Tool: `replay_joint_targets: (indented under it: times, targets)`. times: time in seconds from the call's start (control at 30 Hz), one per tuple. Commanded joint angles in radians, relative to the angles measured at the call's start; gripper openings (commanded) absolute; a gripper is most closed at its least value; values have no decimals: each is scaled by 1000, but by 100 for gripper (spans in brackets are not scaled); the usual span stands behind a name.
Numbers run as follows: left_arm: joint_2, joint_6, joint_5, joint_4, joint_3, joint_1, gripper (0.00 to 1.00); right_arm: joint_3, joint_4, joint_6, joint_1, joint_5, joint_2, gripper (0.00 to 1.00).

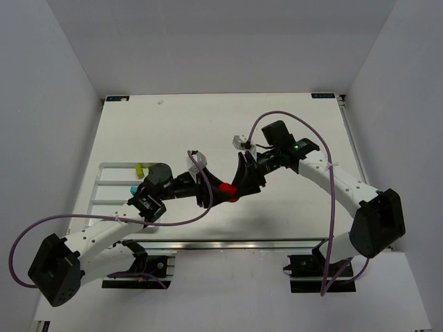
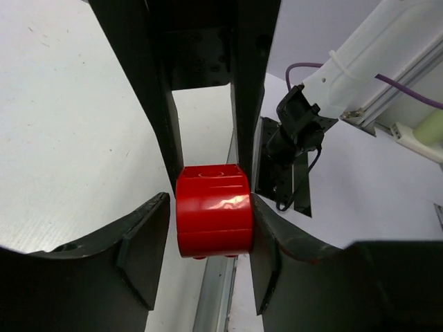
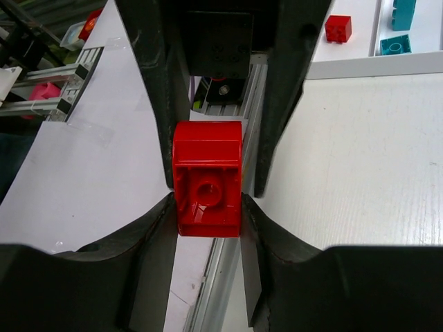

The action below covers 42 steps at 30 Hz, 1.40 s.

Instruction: Sort the legos into containers by color

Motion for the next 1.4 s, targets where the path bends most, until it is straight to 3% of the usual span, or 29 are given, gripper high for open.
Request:
replay_joint_targets:
  times: [0.0, 0.07, 0.2, 0.57, 0.7, 0.73, 0.83, 0.93, 1.07, 1.37]
  targets:
    - [12, 15, 30, -25, 47, 4, 58, 35, -4, -15, 7, -35, -11, 0]
    - [22, 18, 37, -44, 51, 4, 67, 38, -3, -15, 6, -33, -12, 0]
    - [22, 26, 42, -64, 51, 4, 71, 42, -1, -12, 4, -35, -16, 0]
    - [11, 41, 25, -85, 53, 4, 69, 42, -3, -12, 3, -30, -14, 0]
    - [14, 41, 23, -78, 51, 4, 54, 35, -3, -14, 3, -33, -14, 0]
    - [14, 40, 25, -73, 51, 4, 43, 35, -3, -15, 0, -33, -14, 0]
    - [22, 38, 30, -61, 56, 4, 27, 33, -1, -15, 1, -39, -16, 0]
    - [16, 34, 31, -52, 56, 4, 0, 32, 11, 5, -7, -38, -22, 0]
    - [-11, 60, 5, -105, 51, 4, 0, 23, 100, 89, -68, -47, -35, 0]
    - [-98, 133, -124, -384, 36, 45, 0, 33, 178, 167, -204, -35, -51, 0]
